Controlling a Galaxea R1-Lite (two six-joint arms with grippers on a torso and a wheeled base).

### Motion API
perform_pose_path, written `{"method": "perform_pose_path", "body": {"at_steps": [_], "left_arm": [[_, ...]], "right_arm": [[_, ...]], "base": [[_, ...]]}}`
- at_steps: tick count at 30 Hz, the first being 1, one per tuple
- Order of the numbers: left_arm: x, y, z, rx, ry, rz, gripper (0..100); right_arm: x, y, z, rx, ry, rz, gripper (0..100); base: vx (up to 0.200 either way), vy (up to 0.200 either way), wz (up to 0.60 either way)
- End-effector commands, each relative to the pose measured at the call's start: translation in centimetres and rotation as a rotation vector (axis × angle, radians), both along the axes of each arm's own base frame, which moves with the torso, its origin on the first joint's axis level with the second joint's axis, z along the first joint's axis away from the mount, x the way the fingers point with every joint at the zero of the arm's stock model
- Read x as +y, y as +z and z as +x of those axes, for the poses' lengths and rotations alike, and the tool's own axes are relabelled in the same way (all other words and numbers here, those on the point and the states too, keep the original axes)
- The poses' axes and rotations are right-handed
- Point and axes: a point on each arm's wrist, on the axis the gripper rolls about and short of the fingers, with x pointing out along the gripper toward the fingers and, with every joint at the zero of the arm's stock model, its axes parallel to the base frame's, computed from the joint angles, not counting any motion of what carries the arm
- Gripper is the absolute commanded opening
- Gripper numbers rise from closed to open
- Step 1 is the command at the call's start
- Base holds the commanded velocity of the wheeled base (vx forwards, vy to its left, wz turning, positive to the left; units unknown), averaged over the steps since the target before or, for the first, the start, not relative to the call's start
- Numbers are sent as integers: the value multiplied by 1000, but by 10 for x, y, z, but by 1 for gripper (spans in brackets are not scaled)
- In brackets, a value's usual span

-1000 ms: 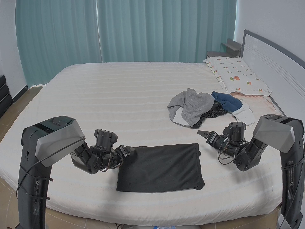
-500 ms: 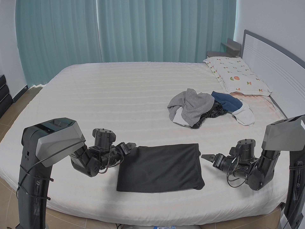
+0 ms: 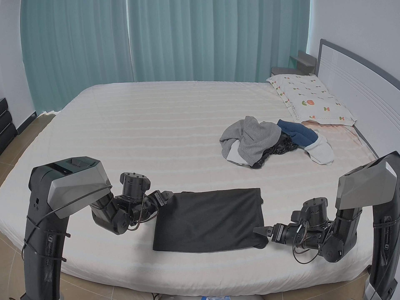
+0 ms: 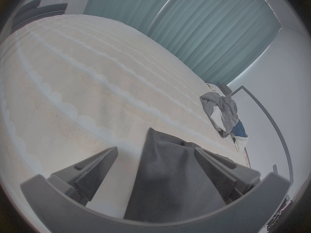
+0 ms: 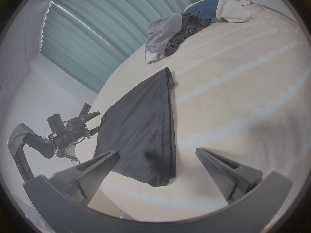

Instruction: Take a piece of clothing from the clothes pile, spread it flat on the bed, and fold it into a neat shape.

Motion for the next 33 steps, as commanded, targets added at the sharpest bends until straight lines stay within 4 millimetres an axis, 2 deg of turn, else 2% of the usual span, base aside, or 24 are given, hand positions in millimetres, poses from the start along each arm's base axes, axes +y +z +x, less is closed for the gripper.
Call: {"method": "perform_pose_path", "body": {"at_steps": [1,4,5,31,32,33], "left_arm": [[1,-1,1,2,4,-1,100],[1,-1,1,2,4,-1,100],[1,-1,1,2,4,-1,100],[2,-2,0,20,7,5,100],[2,-2,0,21,7,5,100],[2,-1,0,19,6,2,100]], "right_arm": [[4,-9,-2,26,18,-14,100],[9,-13,-4,33,36,-23,100],[9,-13,-4,31,40,-27,0],[-1,-11,-15,31,53,-79,0],[-1,-11,-15,32,54,-80,100],[-1,-11,-15,26,54,-80,100]], "base": [[0,0,0],[0,0,0],[0,0,0],[0,0,0],[0,0,0],[0,0,0]]}}
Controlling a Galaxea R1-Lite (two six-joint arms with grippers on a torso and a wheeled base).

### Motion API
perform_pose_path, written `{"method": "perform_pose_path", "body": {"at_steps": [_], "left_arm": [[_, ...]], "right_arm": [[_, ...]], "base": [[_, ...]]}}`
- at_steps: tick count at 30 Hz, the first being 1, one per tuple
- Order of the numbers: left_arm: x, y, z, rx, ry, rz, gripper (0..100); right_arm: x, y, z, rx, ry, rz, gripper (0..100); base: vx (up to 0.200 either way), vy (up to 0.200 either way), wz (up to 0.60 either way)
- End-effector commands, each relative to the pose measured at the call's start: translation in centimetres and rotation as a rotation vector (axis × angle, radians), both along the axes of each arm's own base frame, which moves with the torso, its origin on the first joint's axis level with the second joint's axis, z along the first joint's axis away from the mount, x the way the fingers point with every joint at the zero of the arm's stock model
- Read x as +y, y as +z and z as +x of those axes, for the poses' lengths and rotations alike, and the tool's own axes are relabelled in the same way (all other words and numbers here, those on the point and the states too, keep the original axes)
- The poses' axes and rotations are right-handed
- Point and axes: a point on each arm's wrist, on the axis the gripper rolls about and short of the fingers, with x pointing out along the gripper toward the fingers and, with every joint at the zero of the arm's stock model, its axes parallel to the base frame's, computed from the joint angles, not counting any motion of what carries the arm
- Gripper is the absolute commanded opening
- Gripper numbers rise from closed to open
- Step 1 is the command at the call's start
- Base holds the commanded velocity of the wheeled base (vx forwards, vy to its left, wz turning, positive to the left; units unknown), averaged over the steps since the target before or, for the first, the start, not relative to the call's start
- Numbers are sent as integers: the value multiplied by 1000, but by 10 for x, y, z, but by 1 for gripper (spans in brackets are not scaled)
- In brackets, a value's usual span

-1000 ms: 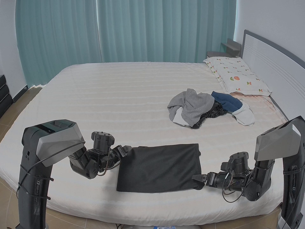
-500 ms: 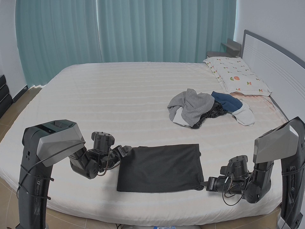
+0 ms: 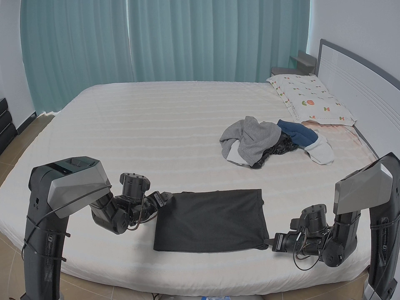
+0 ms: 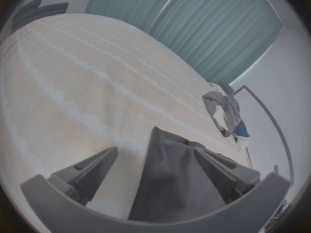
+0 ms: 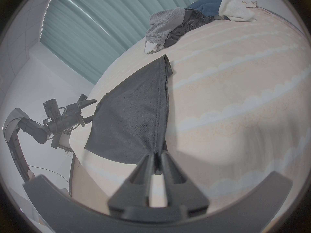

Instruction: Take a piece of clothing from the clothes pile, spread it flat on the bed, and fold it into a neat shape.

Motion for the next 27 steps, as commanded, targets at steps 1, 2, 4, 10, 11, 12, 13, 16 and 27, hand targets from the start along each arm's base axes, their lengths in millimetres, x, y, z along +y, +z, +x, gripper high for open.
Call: {"method": "perform_pose_path", "body": {"at_steps": [1,2,4,10,11,12,13,16,27], "left_arm": [[0,2,0,-3,1,-3,100],[2,3,0,-3,2,-7,100],[3,9,0,-9,6,-24,100],[8,17,-22,51,-100,-90,100],[8,17,-22,51,-100,-90,100],[8,20,-29,66,-158,-109,100],[8,18,-30,66,-178,-99,100],[8,16,-31,58,-204,-61,100],[9,9,-40,74,-251,-3,100]], "right_arm": [[-1,0,-1,-1,1,-1,100],[-3,2,1,-20,-10,10,100],[-7,5,2,-40,-28,27,100],[-28,5,6,-74,-107,59,100],[-28,5,6,-74,-107,59,100],[-31,4,8,-64,-108,93,100],[-31,2,8,-52,-97,112,100],[-31,-2,8,-40,-91,116,100],[-30,-11,5,-22,-83,115,100]], "base": [[0,0,0],[0,0,0],[0,0,0],[0,0,0],[0,0,0],[0,0,0],[0,0,0],[0,0,0],[0,0,0]]}}
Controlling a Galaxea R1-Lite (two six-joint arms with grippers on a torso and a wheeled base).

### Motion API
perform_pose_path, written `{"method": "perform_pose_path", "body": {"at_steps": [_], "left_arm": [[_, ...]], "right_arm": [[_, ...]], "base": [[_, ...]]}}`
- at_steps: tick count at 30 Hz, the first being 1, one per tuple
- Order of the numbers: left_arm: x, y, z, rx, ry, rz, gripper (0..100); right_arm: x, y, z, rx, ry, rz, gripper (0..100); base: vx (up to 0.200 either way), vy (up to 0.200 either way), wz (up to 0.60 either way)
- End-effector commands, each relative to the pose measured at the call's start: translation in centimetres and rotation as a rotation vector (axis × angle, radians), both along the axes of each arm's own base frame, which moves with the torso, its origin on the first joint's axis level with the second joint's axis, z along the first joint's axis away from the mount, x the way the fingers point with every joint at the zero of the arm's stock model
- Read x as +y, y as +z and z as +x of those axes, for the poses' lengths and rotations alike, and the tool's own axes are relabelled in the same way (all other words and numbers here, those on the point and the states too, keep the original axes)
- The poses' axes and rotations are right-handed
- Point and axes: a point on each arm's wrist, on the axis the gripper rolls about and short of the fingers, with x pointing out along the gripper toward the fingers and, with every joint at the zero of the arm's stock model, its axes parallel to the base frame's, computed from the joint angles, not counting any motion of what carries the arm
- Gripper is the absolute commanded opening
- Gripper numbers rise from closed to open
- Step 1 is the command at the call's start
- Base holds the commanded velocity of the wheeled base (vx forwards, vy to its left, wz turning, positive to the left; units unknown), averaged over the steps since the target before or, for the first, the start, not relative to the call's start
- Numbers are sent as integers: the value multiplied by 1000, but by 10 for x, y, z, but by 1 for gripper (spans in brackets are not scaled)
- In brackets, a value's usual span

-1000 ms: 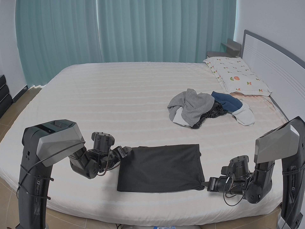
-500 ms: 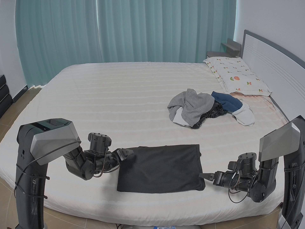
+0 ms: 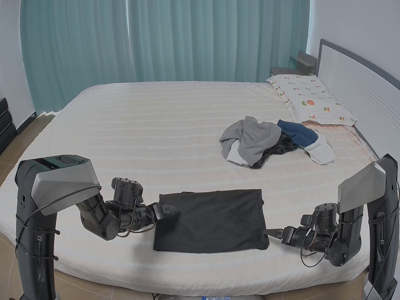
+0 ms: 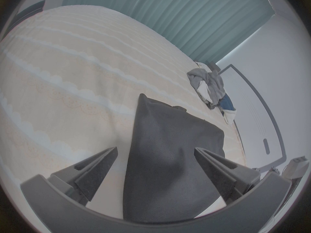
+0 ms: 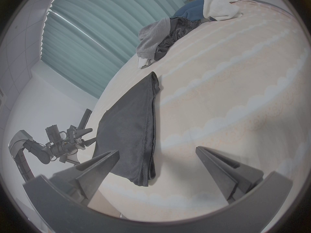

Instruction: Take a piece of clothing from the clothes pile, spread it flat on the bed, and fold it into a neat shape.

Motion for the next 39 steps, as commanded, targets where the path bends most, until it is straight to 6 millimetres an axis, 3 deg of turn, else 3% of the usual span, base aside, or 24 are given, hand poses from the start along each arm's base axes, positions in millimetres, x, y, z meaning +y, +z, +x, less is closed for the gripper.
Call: {"method": "perform_pose_path", "body": {"at_steps": [1,14,15,39], "left_arm": [[1,-3,-4,3,-22,26,100],[-4,-14,-2,-2,14,82,100],[-4,-14,-2,-2,14,82,0],[-3,-11,2,-12,17,69,0]], "right_arm": [[0,-6,-2,20,2,-5,100],[0,-6,-1,19,3,-5,100],[0,-6,-1,19,3,-5,100],[-1,-5,-1,22,-7,8,100]], "base": [[0,0,0],[0,0,0],[0,0,0],[0,0,0]]}}
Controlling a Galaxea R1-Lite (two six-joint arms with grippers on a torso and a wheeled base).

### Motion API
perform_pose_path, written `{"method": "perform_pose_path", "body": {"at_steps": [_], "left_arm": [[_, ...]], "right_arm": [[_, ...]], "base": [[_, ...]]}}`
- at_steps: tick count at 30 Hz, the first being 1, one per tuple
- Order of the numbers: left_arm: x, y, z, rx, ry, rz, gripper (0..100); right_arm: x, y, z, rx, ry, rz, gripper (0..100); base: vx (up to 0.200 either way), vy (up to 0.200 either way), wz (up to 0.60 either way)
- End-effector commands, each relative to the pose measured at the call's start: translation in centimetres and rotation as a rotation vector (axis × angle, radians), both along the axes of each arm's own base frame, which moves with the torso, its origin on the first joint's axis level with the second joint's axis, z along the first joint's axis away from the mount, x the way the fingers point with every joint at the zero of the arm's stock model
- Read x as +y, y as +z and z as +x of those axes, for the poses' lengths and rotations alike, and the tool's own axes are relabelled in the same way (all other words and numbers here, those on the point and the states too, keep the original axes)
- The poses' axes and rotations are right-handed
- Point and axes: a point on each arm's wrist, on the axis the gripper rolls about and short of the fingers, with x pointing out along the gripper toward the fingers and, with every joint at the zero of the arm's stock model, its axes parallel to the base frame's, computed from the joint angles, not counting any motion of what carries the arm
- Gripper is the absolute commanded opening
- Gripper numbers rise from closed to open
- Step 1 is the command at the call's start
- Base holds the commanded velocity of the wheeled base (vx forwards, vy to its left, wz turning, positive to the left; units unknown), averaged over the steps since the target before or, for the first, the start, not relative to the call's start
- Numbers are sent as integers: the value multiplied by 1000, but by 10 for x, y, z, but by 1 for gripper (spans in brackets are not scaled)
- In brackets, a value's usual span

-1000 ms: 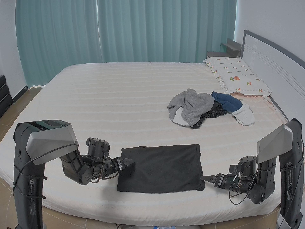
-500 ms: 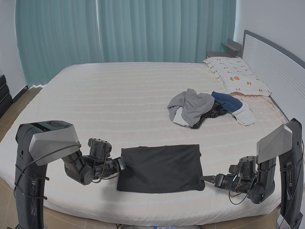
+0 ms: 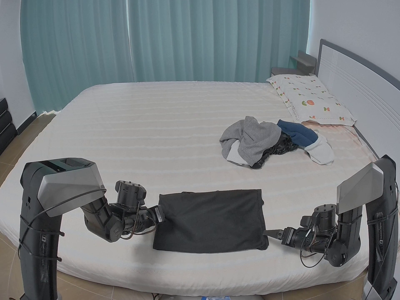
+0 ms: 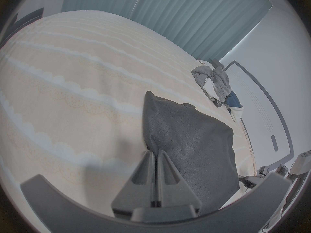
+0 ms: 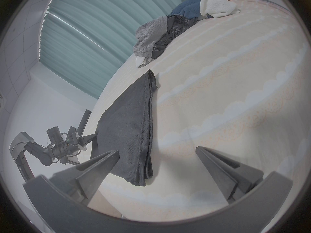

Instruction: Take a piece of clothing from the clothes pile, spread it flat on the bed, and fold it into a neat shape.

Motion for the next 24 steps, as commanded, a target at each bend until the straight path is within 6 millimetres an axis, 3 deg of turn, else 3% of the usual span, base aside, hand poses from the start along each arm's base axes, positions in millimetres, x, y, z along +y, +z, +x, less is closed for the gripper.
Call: {"method": "perform_pose_path", "body": {"at_steps": [1,9,24], "left_arm": [[0,0,0,0,1,0,0],[1,0,0,-3,1,-2,0],[3,2,-1,-2,7,-5,0]], "right_arm": [[0,0,0,0,1,1,100],[0,0,0,-1,1,0,100],[0,0,0,0,2,1,100]], "base": [[0,0,0],[0,0,0],[0,200,0]]}}
